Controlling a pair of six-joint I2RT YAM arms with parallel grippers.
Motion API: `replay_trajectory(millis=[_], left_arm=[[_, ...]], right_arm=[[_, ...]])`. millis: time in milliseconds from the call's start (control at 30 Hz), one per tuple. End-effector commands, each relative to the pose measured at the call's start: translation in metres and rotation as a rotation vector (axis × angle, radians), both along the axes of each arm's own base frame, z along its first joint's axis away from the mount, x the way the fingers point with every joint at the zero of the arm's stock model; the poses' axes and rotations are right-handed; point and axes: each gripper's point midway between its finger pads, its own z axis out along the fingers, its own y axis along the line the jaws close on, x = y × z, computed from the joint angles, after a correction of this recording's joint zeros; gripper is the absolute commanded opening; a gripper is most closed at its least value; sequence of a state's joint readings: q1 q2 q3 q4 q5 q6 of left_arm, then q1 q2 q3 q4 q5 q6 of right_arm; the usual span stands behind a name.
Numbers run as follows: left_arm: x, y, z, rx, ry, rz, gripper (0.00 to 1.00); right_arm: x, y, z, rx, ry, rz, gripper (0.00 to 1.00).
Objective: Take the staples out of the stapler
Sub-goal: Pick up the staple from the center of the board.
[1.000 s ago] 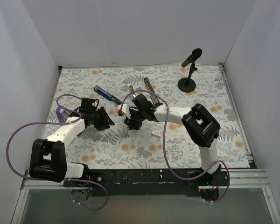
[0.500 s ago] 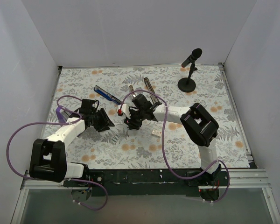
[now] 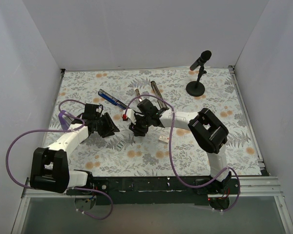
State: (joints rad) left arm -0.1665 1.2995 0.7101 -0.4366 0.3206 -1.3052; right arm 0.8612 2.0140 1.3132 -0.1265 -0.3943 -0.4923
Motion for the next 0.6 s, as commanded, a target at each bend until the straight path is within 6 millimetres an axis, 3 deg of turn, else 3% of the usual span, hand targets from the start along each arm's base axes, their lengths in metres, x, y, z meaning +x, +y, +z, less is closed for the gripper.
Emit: replay_trajectory(millis=[0,133,567], left_arm=[[0.002,0.005,0.007,0.017,-0.050,0.007,0.37],[0.003,0.006,0.009,0.025,-0.060,0.005,0.37],[0.003,0.007,0.007,0.034,-0.066,-0.002,0.37]], right_arm=[[0.018,0.013,0.030,0.047,-0.034,-0.096,0.52],[0.027,0.013,0.034,0.037,-0.015,-0.176,0.52],[0.020,0.001,0.012,0.015,0.023,-0.233,0.51]])
